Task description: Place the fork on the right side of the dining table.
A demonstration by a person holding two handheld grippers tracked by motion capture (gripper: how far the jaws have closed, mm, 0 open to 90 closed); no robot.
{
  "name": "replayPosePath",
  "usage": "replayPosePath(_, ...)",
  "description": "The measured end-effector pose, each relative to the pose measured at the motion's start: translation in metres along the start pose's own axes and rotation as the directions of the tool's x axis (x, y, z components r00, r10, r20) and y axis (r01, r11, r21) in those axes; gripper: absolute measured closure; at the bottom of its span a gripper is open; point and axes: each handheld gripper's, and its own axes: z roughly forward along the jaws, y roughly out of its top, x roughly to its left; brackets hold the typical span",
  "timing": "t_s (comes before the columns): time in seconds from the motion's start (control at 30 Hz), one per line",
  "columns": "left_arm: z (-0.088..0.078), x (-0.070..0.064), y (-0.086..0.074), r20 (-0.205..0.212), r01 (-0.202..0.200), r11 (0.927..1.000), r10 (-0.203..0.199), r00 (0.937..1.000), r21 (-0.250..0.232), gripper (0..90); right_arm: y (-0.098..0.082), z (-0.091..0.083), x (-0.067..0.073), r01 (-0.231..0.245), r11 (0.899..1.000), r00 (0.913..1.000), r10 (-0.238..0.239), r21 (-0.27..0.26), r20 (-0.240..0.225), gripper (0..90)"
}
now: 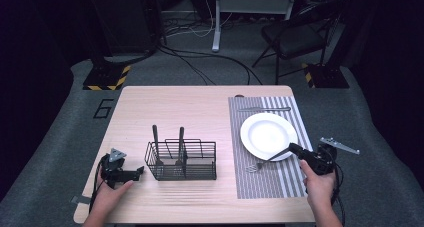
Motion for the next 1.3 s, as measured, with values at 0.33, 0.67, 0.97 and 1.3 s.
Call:
replayPosePath(0.33, 0.0, 0.0, 0.0, 0.0, 0.0, 1.0, 0.0, 1.0, 0.0, 0.1, -0.016, 0.003, -0.033, -0.121, 0.993, 0.9926, 0.121, 0.011, 0.011, 80.5)
replayPosePath(0.67, 0.0, 0.0, 0.0, 0.0, 0.0, 1.0, 0.0, 1.0, 0.0, 0.1, -0.023, 0.005, -0.044, -0.164, 0.986, 0.9859, 0.164, 0.015, 0.035, 78.7)
replayPosePath(0.97, 0.0, 0.0, 0.0, -0.002, -0.001, 1.0, 0.001, 1.0, 0.0, 0.1, -0.033, 0.005, -0.056, -0.204, 0.979, 0.9781, 0.203, 0.026, 0.046, 77.1)
replayPosePath(1.3, 0.0, 0.0, 0.0, 0.0, -0.001, 1.0, 0.001, 1.0, 0.0, 0.1, -0.04, 0.009, -0.067, -0.243, 0.969, 0.9685, 0.239, 0.053, 0.069, 74.2)
